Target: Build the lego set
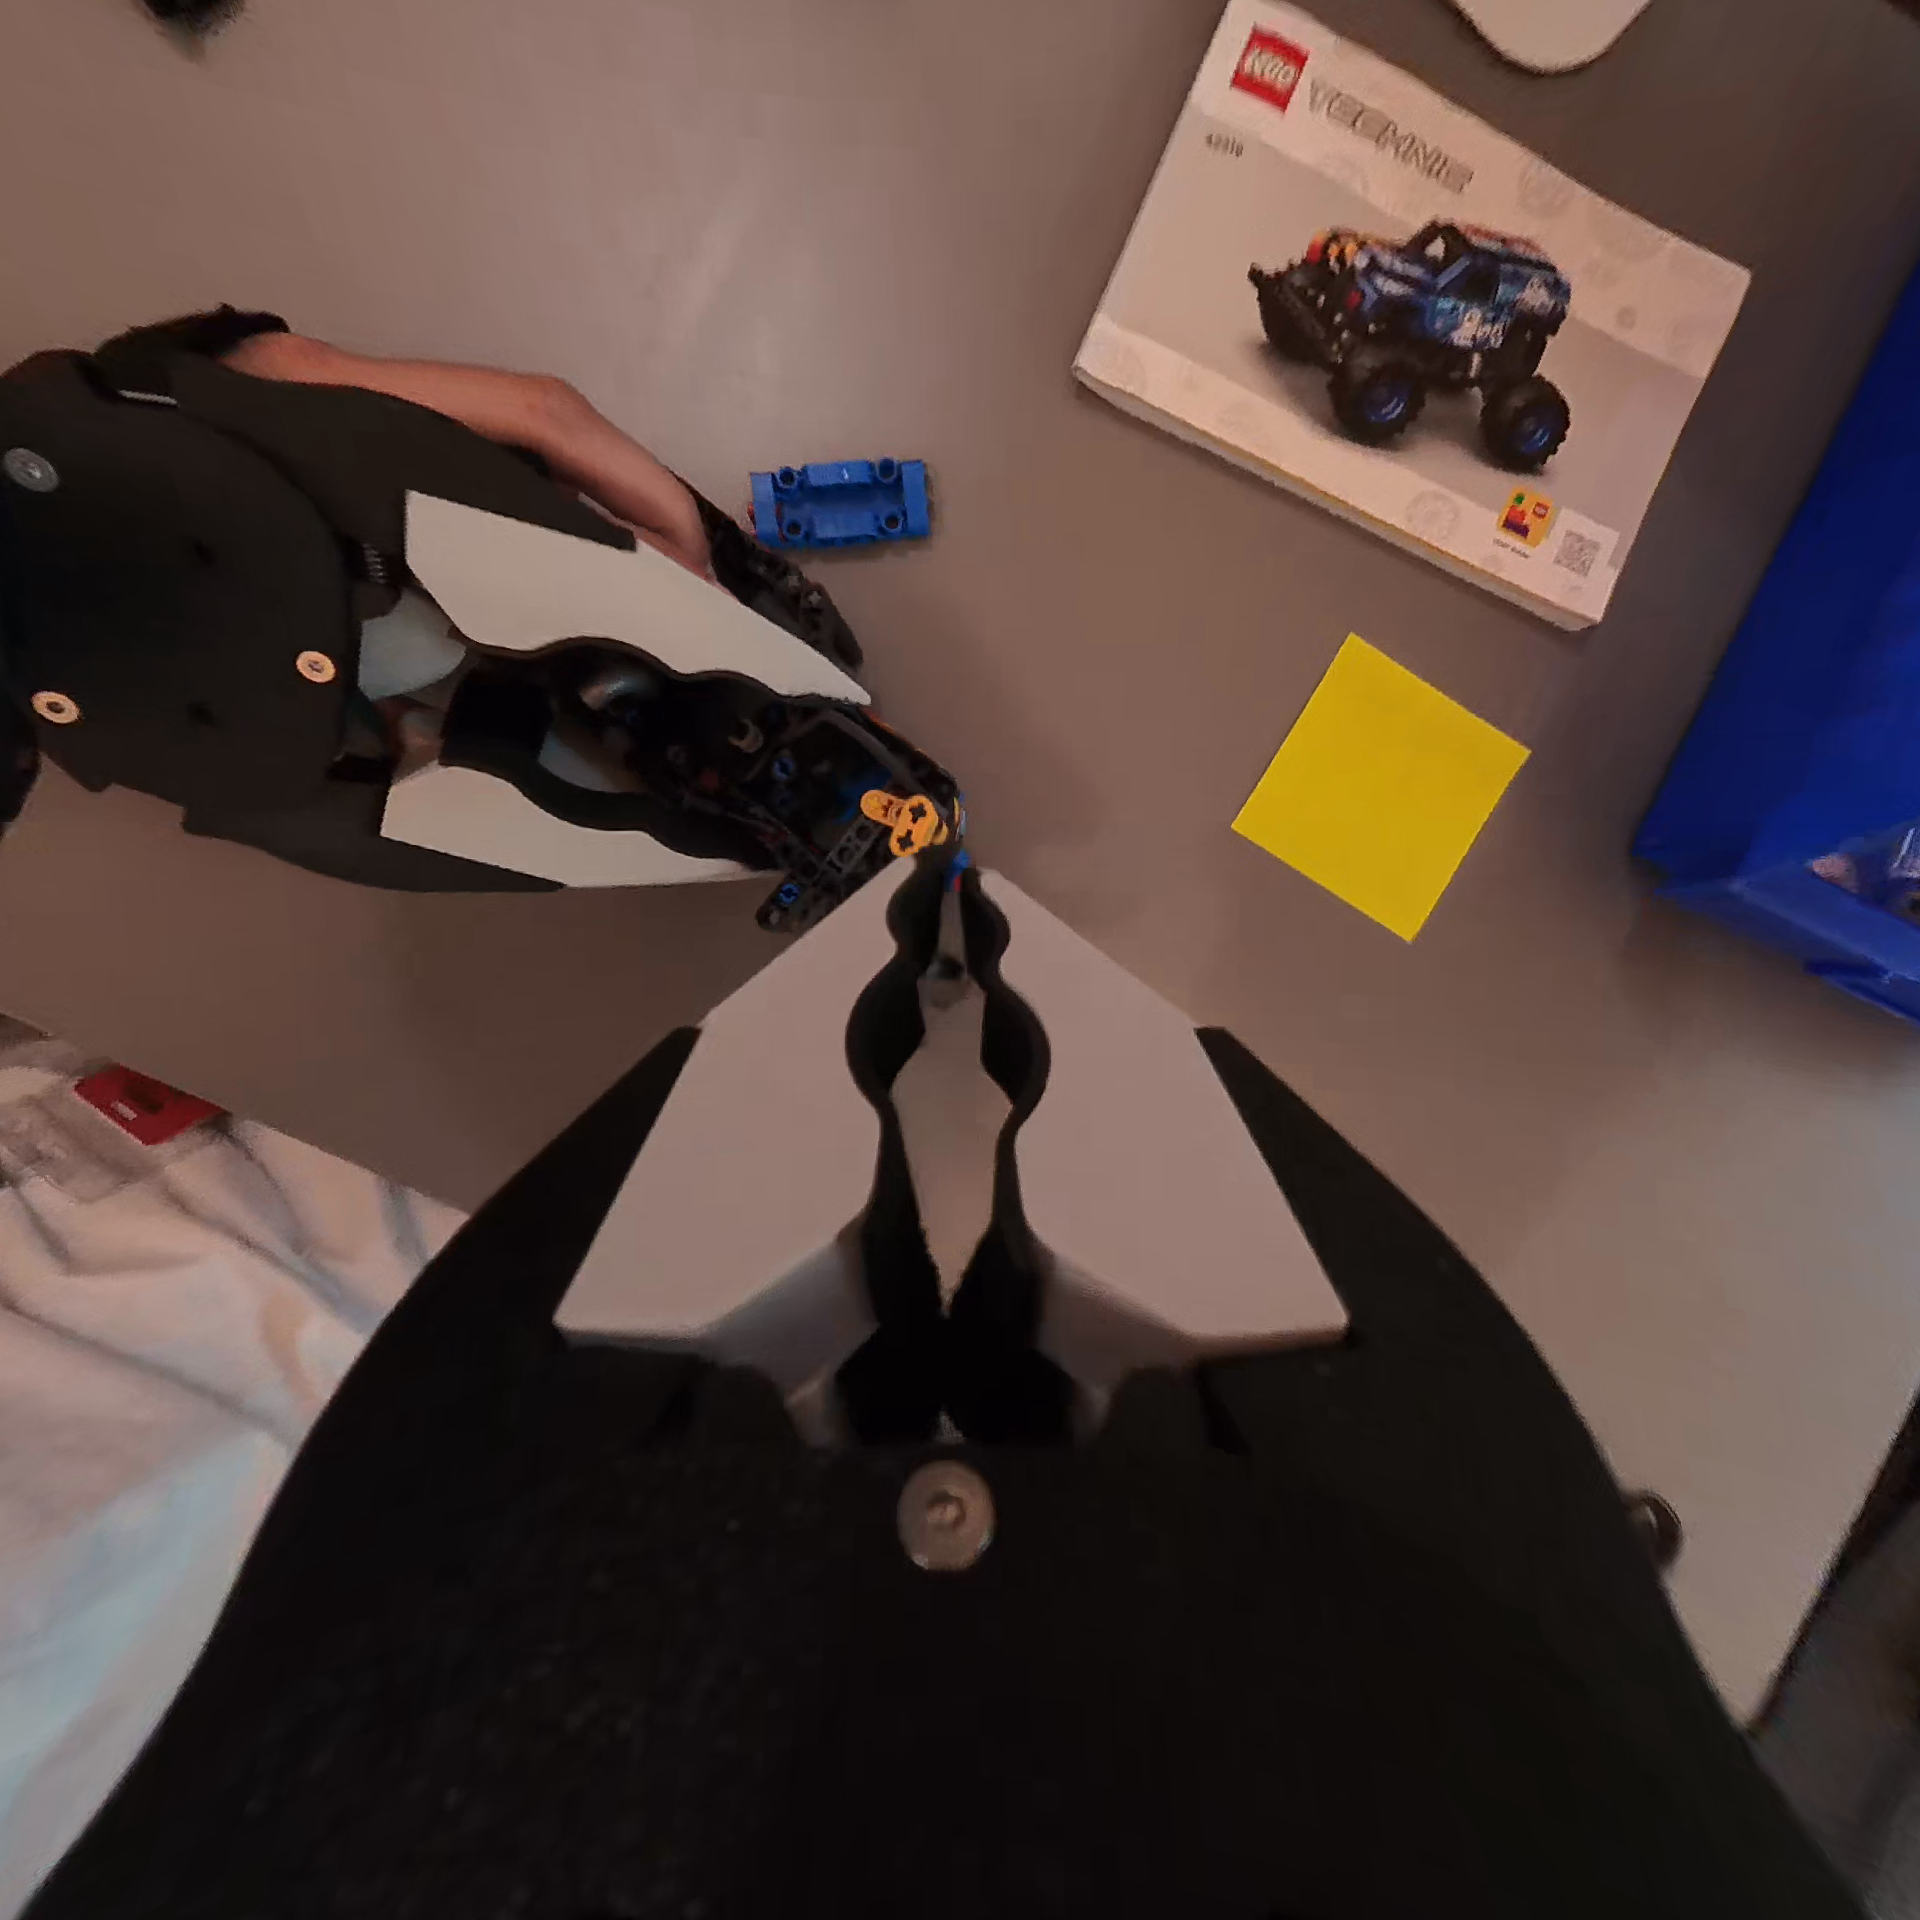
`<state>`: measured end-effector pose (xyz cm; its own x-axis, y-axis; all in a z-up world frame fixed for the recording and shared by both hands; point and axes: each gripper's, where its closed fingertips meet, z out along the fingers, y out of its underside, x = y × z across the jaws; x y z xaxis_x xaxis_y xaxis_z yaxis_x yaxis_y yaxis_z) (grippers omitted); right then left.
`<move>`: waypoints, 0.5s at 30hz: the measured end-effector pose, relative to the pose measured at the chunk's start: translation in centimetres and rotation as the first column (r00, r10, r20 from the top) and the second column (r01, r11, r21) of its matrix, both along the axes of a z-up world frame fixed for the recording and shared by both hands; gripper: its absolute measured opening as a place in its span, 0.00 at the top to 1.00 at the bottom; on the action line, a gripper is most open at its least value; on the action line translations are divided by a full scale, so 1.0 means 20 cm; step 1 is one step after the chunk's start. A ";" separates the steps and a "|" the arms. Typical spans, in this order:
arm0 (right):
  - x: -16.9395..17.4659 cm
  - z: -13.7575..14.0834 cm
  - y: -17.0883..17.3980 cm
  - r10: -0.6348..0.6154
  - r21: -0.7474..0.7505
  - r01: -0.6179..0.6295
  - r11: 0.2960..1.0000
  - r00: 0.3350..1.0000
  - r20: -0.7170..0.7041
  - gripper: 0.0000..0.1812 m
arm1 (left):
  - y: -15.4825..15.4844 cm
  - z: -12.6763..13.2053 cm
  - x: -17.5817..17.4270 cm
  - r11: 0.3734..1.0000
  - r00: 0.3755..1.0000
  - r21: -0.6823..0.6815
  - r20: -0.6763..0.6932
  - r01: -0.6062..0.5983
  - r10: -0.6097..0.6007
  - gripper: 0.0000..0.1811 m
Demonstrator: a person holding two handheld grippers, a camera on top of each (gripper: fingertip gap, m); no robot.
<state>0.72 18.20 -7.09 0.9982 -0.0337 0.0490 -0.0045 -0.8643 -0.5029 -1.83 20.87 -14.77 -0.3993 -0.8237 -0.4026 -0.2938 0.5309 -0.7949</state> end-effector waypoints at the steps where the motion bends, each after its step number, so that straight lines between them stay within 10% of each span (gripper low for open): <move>1: -0.01 0.02 0.01 0.008 0.076 -0.007 0.997 1.000 -0.008 0.97 | 0.00 0.00 0.00 1.000 1.000 0.015 0.005 0.001 -0.001 0.75; 6: -0.03 0.00 -0.03 0.089 0.444 -0.032 0.896 0.990 -0.108 0.83 | 0.00 0.00 -0.01 0.999 1.000 0.052 0.003 0.010 -0.011 0.75; 9: -0.16 0.02 -0.12 0.303 0.674 -0.055 0.736 0.918 -0.255 0.57 | 0.00 0.00 -0.02 0.999 1.000 0.041 -0.019 0.011 -0.010 0.74; 15: -0.12 -0.19 -0.20 0.293 0.646 -0.130 0.753 0.944 -0.152 0.61 | -0.01 0.00 -0.08 0.999 0.997 -0.036 -0.074 0.020 -0.023 0.71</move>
<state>-1.75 14.15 -10.83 0.9614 0.2385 -0.1370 -0.0449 -0.3553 -0.9337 -3.41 20.77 -14.69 -0.4448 -0.8277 -0.3422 -0.3420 0.5101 -0.7892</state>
